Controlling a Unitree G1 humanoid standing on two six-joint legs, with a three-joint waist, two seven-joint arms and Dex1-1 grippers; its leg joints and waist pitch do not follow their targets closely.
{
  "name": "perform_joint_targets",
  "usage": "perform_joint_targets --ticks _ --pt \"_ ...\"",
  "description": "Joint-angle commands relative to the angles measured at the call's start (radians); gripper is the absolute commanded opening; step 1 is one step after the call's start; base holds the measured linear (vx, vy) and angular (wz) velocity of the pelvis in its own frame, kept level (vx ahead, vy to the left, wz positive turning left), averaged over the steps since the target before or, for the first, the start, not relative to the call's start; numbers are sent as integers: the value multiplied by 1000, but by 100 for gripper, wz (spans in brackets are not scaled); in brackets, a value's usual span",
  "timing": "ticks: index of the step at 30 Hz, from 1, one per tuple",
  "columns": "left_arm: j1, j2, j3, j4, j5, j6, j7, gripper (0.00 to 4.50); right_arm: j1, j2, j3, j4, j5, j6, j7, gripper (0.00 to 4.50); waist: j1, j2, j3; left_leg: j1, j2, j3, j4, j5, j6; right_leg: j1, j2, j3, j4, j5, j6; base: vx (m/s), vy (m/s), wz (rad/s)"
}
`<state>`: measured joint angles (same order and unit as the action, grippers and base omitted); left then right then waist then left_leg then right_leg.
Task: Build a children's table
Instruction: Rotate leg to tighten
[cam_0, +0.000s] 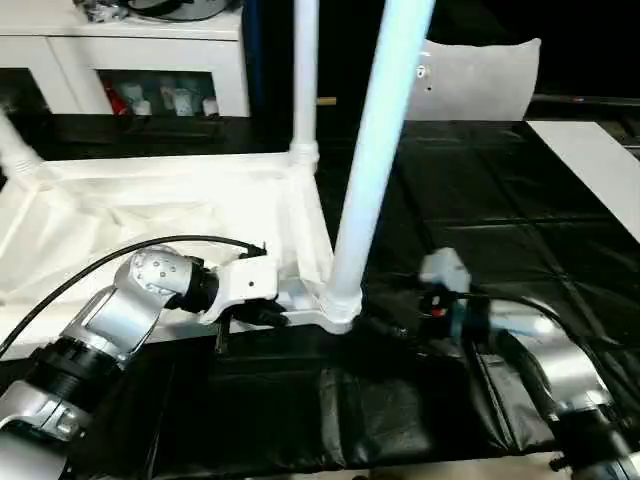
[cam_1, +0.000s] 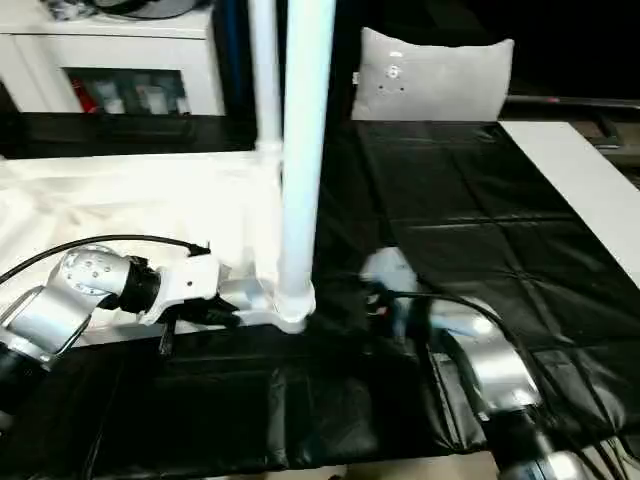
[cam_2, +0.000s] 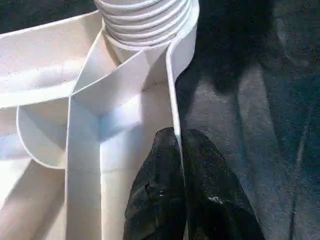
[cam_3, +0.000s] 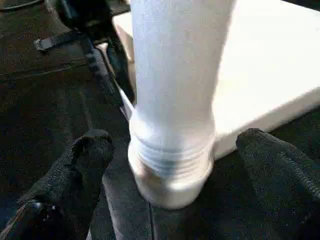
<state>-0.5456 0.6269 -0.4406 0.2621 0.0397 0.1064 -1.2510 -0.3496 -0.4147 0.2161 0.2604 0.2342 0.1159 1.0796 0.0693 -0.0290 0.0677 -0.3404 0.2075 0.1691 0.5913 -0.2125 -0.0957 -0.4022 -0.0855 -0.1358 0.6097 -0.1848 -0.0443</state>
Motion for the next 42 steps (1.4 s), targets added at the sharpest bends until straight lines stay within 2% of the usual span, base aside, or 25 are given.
perform_joint_targets --ticks 1,4,5,7,8,10,14,15,18,20,21,28,30,32,35,37,39,40,42 --pt "-19 -13 -41 -14 19 -40 -45 0 -22 0 11 35 -16 -10 13 445 -3 1 -73 -7 31 -1 -62 -70 64 65 -70 79 -67 -198 -173 0 0 0" --pt "-19 -19 -47 -26 19 -42 -55 0 -44 10 20 66 -22 -12 18 445 2 -2 -73 -5 31 0 -62 -79 56 64 -70 80 -69 -217 -165 0 0 0" --pt "-18 -22 -50 -33 21 -41 -58 0 -54 15 24 81 -24 -16 21 417 1 -5 -73 -8 30 0 -62 -78 54 65 -69 80 -68 -223 -163 0 0 0" --pt "-17 -23 -51 -36 22 -40 -58 0 -58 18 24 86 -25 -17 21 409 3 -2 -73 -3 31 0 -62 -82 53 61 -69 82 -68 -227 -161 0 0 0" --pt "-18 -24 -54 -35 21 -42 -59 0 -65 19 27 95 -25 -19 31 404 6 -6 -74 -5 31 1 -61 -76 54 63 -68 84 -66 -221 -158 0 0 0" --pt "-18 -24 -55 -34 22 -45 -60 0 -68 21 27 98 -26 -19 35 374 8 -4 -74 -6 31 0 -61 -70 55 63 -68 84 -64 -214 -158 0 0 0" --pt "-17 -24 -55 -29 28 -54 -60 0 -74 25 28 106 -26 -19 49 344 10 -4 -77 -8 30 1 -59 -49 60 65 -67 84 -59 -172 -164 0 0 0" --pt "-18 -24 -54 -24 31 -56 -61 0 -76 25 33 114 -26 -21 56 332 10 -7 -77 -7 29 1 -59 -53 60 65 -67 84 -60 -182 -162 0 0 0" --pt "-22 -23 -51 -15 36 -60 -60 0 -74 25 39 119 -25 -19 63 319 11 -5 -76 -7 29 1 -59 -60 56 65 -67 84 -63 -202 -156 0 0 0" --pt "-22 -22 -51 -13 36 -61 -59 0 -72 25 39 119 -25 -16 63 290 10 -7 -76 -7 28 1 -58 -60 55 65 -67 84 -63 -206 -153 0 0 0" --pt "-20 -21 -50 -14 37 -60 -58 0 -69 26 38 117 -24 -12 64 285 11 -4 -77 -7 28 1 -58 -56 54 65 -67 84 -62 -205 -152 0 0 0" --pt "-7 -27 -35 -15 35 -29 -40 0 -47 36 35 107 -15 40 55 272 11 -5 -78 -8 28 0 -57 -53 54 67 -65 83 -60 -192 -156 0 0 0" --pt "6 -62 2 -37 5 69 14 0 -20 62 25 78 1 128 -8 272 9 -7 -76 -7 29 1 -58 -53 50 65 -65 84 -60 -197 -157 0 0 0" --pt "10 -76 16 -50 -10 107 30 0 -13 75 21 74 -2 148 -42 272 10 -6 -73 -6 29 1 -60 -71 42 64 -66 83 -66 -232 -149 0 0 0" --pt "17 -124 50 -91 -54 215 78 0 -4 148 -10 82 -14 203 -196 270 3 -5 -69 3 26 -2 -65 -162 10 58 -67 78 -91 -394 -100 0 0 0" --pt "17 -158 59 -112 -61 277 116 0 -11 206 -41 92 -5 245 -287 269 -6 -3 -68 5 26 -6 -67 -196 -4 55 -66 75 -96 -436 -84 0 0 0" --pt "15 -199 63 -123 -49 323 167 0 -22 265 -64 104 -1 269 -375 269 -20 -4 -69 -3 24 -12 -68 -204 -14 60 -66 72 -96 -449 -73 0 0 0" --pt "14 -223 64 -131 -43 347 192 0 -30 296 -73 112 -2 272 -420 269 -29 -3 -71 -1 25 -12 -67 -208 -14 58 -66 73 -98 -444 -72 0 0 0" --pt "10 -278 74 -146 -27 399 261 0 -43 352 -92 126 -14 283 -518 269 -42 -5 -71 -7 23 -13 -66 -201 -11 60 -65 74 -97 -426 -80 0 0 0"
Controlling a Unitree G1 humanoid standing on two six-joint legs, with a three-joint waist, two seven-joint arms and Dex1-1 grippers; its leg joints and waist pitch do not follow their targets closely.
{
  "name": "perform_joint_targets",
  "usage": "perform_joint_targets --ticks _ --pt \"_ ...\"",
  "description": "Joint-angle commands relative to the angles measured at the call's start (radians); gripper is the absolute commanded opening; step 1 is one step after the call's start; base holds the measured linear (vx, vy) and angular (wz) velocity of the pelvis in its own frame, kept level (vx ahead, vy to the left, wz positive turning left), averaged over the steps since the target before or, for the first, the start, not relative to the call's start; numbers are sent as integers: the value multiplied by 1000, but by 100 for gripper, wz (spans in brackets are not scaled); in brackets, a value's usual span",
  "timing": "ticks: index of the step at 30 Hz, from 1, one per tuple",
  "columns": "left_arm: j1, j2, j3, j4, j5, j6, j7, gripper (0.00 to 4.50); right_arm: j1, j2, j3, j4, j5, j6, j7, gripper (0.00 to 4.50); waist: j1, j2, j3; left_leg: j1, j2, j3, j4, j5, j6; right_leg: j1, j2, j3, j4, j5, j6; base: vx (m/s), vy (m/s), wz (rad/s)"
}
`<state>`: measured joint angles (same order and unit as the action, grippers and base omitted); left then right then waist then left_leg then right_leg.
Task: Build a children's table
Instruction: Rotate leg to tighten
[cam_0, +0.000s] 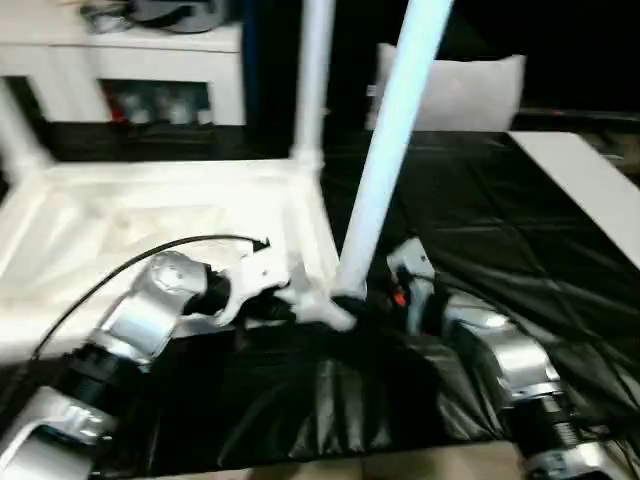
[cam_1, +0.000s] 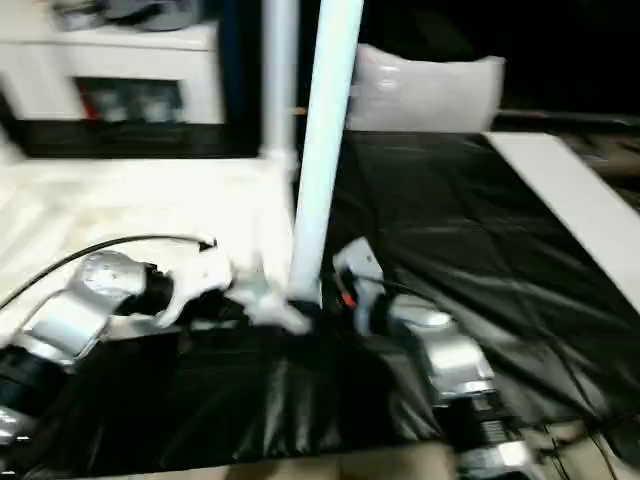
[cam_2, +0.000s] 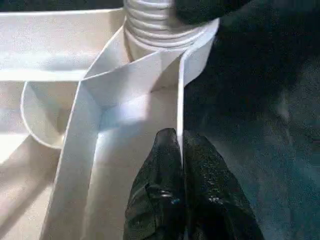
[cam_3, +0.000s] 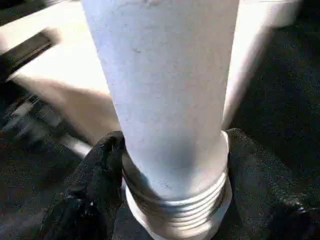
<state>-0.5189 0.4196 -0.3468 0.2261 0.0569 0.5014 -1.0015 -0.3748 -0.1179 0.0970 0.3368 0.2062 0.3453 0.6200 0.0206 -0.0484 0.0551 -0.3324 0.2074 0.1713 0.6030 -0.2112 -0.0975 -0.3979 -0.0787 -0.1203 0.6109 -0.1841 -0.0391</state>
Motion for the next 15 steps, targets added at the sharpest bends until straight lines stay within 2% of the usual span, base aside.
perform_joint_targets --ticks 1,5,9,11,15 --pt "-20 -95 -19 -121 -35 31 42 0 -24 80 19 57 10 58 -102 269 2 11 -59 -14 21 -14 -76 -202 -7 54 -71 58 -100 -431 -85 0 0 0" --pt "-23 -147 -27 -148 -16 69 104 0 -44 136 -8 92 -5 63 -210 269 -7 10 -62 -15 20 -12 -72 -171 10 52 -70 63 -96 -390 -101 0 0 0" --pt "-24 -139 -44 -158 11 61 127 0 -57 160 -28 107 -19 58 -257 269 -9 12 -67 -19 21 -10 -71 -112 26 57 -65 68 -79 -256 -131 0 0 0" --pt "-22 -118 -49 -154 26 47 120 0 -61 159 -27 109 -20 37 -238 325 -8 14 -68 -19 22 -9 -72 -96 34 59 -65 69 -73 -200 -154 0 0 0" --pt "-23 -90 -47 -145 45 36 119 0 -61 158 -30 102 -20 32 -228 348 -9 15 -64 -14 23 -8 -73 -130 30 56 -66 69 -80 -254 -151 0 0 0"
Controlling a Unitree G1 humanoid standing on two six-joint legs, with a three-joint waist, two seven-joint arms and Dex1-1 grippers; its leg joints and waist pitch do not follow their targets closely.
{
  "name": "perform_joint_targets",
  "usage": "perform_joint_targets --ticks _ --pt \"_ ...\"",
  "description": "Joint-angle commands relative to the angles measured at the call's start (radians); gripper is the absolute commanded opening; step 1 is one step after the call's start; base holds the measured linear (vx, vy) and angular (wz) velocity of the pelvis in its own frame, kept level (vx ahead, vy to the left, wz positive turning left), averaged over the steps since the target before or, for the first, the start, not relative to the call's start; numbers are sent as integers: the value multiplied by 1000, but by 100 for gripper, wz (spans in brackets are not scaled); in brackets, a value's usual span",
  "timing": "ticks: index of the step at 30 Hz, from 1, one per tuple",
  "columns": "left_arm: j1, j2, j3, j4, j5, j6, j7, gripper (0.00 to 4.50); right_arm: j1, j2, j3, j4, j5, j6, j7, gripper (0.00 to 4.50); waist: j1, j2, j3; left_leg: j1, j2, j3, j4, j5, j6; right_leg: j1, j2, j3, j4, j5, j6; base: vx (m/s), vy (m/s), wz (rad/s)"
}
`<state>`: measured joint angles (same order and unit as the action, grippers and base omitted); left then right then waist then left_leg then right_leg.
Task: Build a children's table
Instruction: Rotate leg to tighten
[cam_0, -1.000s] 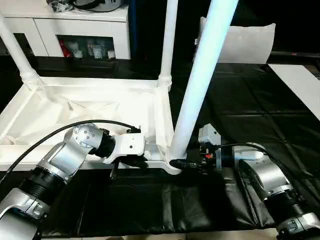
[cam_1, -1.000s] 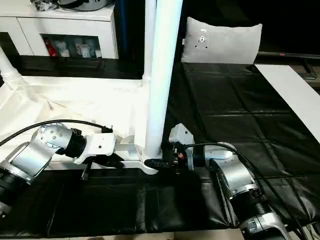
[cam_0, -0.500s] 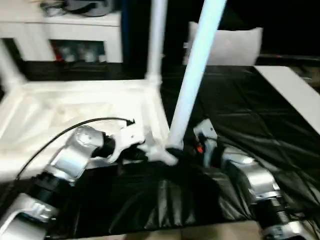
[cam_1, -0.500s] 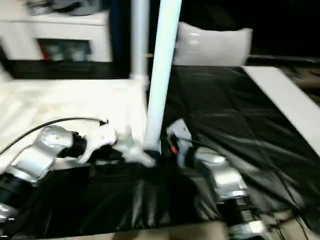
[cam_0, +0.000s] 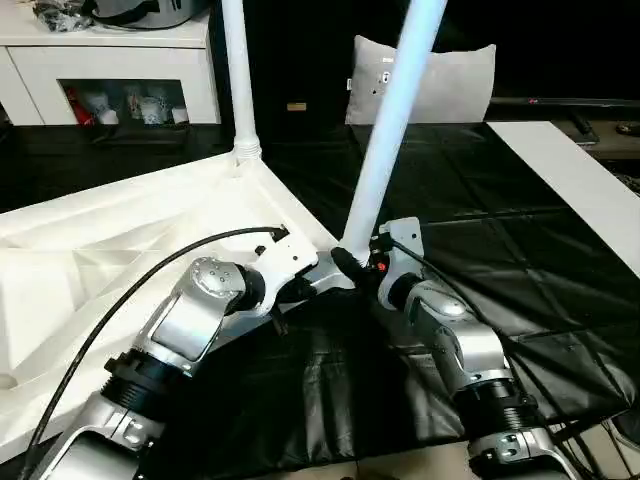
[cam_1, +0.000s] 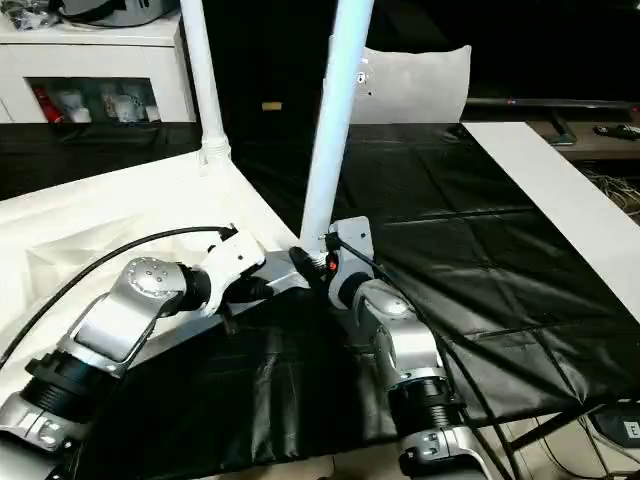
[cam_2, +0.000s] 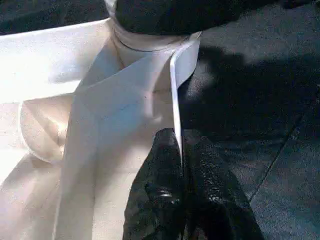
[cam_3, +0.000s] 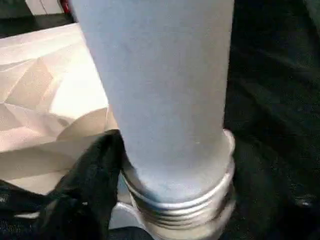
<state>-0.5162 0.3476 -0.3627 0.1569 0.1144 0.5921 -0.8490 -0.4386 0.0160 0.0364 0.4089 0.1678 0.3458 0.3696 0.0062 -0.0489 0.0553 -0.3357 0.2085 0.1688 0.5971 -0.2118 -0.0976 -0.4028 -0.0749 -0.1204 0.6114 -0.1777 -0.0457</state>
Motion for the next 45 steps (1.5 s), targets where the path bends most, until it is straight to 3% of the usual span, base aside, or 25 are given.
perform_joint_targets --ticks 1,6,7,11,15,16,23,27,31,33,34,37,39,45 --pt "-26 -18 -31 -76 -12 -55 -34 0 3 24 31 29 18 32 22 361 5 16 -64 -11 22 -6 -67 -130 31 61 -70 69 -81 -260 -145 0 0 0" --pt "-29 27 -19 -29 -5 -113 -49 0 24 -14 29 -6 17 -15 70 395 10 18 -64 -14 23 -7 -68 -127 25 63 -71 70 -80 -250 -136 0 0 0" --pt "-29 29 -19 -26 -6 -117 -50 0 26 -17 28 -9 18 -17 75 420 12 19 -66 -11 25 -6 -68 -117 26 61 -71 71 -76 -227 -146 0 0 0" --pt "-31 68 -22 19 -16 -195 -99 0 72 -77 15 -84 54 -38 175 445 29 21 -66 -10 24 -4 -67 -110 37 63 -70 71 -78 -215 -138 0 0 0" --pt "-31 103 -33 51 -32 -269 -167 0 119 -165 21 -152 74 -47 300 445 37 18 -63 -11 25 -3 -68 -120 43 64 -71 71 -80 -230 -135 0 0 0" --pt "-31 108 -34 54 -34 -276 -177 0 124 -175 22 -159 74 -49 313 445 39 26 -64 -10 24 -4 -68 -121 40 64 -72 71 -79 -235 -133 0 0 0" --pt "-46 191 -84 114 -35 -432 -358 0 136 -350 28 -198 102 -81 541 445 51 17 -62 -8 24 -2 -68 -138 45 61 -70 70 -84 -264 -130 0 0 0" --pt "-54 210 -94 128 -42 -469 -414 0 125 -404 54 -202 92 -98 617 445 55 14 -63 -8 27 -3 -68 -128 45 63 -72 70 -81 -263 -138 0 0 0" --pt "-70 220 -112 149 -44 -529 -466 0 110 -468 142 -199 52 -168 753 445 57 12 -64 -11 26 -2 -65 -123 53 65 -74 70 -79 -251 -144 0 0 0" --pt "-75 218 -114 157 -46 -547 -479 0 101 -476 165 -191 40 -185 780 445 57 10 -64 -11 25 -2 -64 -122 56 64 -72 69 -79 -256 -144 0 0 0" --pt "-77 216 -115 158 -47 -553 -484 0 94 -476 176 -181 30 -195 789 445 57 4 -65 -12 26 -1 -65 -120 56 65 -73 69 -79 -264 -142 0 0 0" --pt "-85 208 -121 160 -47 -573 -506 0 63 -460 200 -135 4 -215 797 445 56 7 -64 -11 28 -3 -66 -118 51 63 -74 68 -77 -278 -143 0 0 0" --pt "-85 205 -123 157 -49 -575 -512 0 52 -452 202 -121 4 -214 797 418 58 7 -64 -7 29 -2 -65 -117 50 59 -74 71 -77 -268 -149 0 0 0" --pt "-90 195 -130 165 -49 -598 -532 0 21 -432 221 -78 25 -209 833 369 63 7 -69 -11 30 -2 -63 -88 55 65 -75 71 -68 -212 -163 0 0 0"
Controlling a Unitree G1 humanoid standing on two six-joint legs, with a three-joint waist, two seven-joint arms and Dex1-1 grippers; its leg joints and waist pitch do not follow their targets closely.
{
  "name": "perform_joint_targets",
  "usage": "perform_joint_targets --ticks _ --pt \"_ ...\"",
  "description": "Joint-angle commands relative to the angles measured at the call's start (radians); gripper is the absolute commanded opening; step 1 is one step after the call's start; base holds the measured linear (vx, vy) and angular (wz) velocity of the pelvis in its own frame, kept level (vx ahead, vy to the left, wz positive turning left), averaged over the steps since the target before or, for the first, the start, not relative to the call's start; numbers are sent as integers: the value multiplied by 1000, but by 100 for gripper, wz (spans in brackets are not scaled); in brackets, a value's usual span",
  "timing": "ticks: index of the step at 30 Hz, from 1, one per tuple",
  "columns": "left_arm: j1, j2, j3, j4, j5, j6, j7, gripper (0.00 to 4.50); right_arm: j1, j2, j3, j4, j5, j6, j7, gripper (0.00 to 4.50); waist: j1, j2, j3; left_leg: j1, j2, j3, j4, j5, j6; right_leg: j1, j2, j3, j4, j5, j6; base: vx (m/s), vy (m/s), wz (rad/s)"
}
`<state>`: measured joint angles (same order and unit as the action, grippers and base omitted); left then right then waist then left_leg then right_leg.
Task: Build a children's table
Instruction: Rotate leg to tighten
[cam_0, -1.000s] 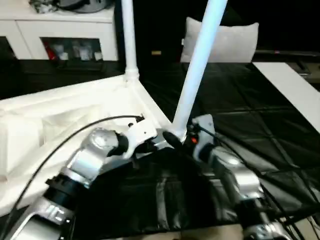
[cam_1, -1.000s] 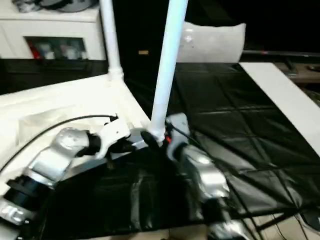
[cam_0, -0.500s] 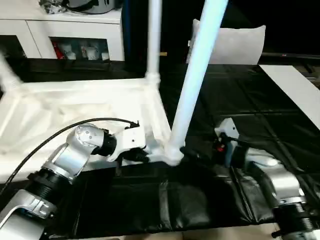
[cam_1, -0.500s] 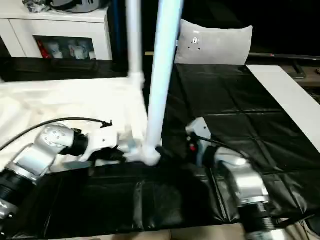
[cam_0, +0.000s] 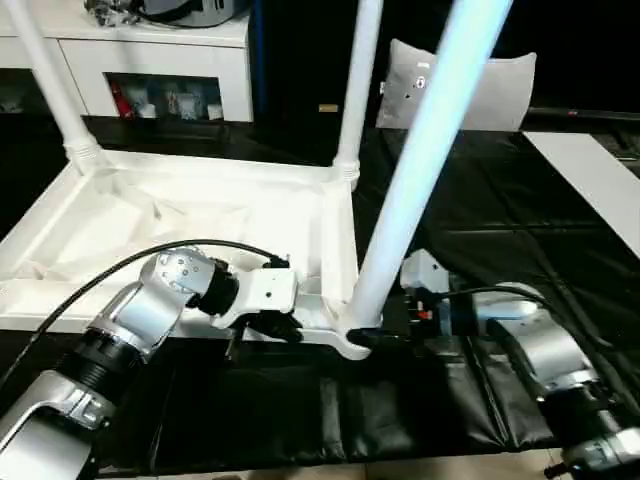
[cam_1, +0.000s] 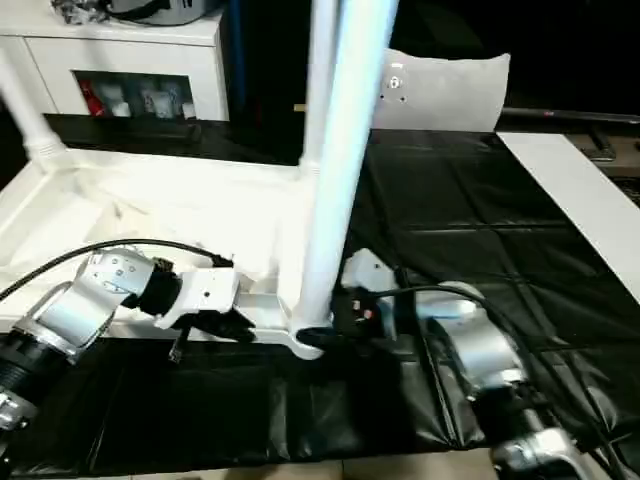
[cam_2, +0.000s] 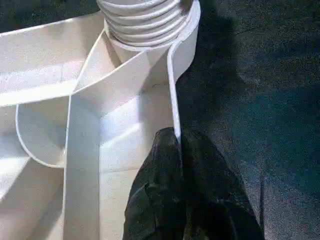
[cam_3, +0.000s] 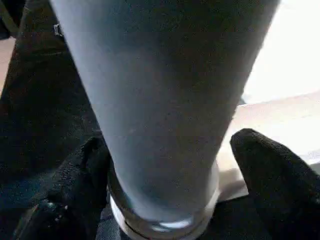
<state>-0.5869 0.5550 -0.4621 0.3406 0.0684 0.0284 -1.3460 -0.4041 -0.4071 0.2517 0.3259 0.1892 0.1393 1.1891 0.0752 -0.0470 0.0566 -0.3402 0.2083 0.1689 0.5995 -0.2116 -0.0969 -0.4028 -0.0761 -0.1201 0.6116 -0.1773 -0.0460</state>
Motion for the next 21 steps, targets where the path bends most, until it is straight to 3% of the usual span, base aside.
perform_joint_targets --ticks 1,11,14,19,21 --pt "-19 -12 -31 -18 -3 -35 -36 0 -14 -9 7 7 3 -2 18 362 -5 5 -70 -6 31 -2 -66 -84 56 64 -73 71 -67 -204 -163 0 0 0" --pt "-23 -7 -27 2 6 -53 -42 0 -20 -6 10 35 1 -7 37 279 3 3 -67 -5 29 -1 -67 -98 48 63 -73 70 -73 -259 -137 0 0 0" --pt "-19 -7 -21 5 4 -39 -34 0 -10 0 5 32 8 10 35 274 3 3 -68 -4 30 -1 -67 -96 48 62 -73 70 -72 -252 -139 0 0 0" --pt "9 -57 41 -56 -47 165 60 0 37 83 -40 -44 69 189 -115 272 3 3 -65 -5 30 -2 -69 -96 40 62 -75 69 -75 -272 -135 0 0 0" --pt "13 -71 53 -64 -55 194 84 0 41 106 -41 -49 53 193 -164 272 -4 3 -58 -4 25 -3 -72 -142 19 59 -73 65 -87 -366 -108 0 0 0"
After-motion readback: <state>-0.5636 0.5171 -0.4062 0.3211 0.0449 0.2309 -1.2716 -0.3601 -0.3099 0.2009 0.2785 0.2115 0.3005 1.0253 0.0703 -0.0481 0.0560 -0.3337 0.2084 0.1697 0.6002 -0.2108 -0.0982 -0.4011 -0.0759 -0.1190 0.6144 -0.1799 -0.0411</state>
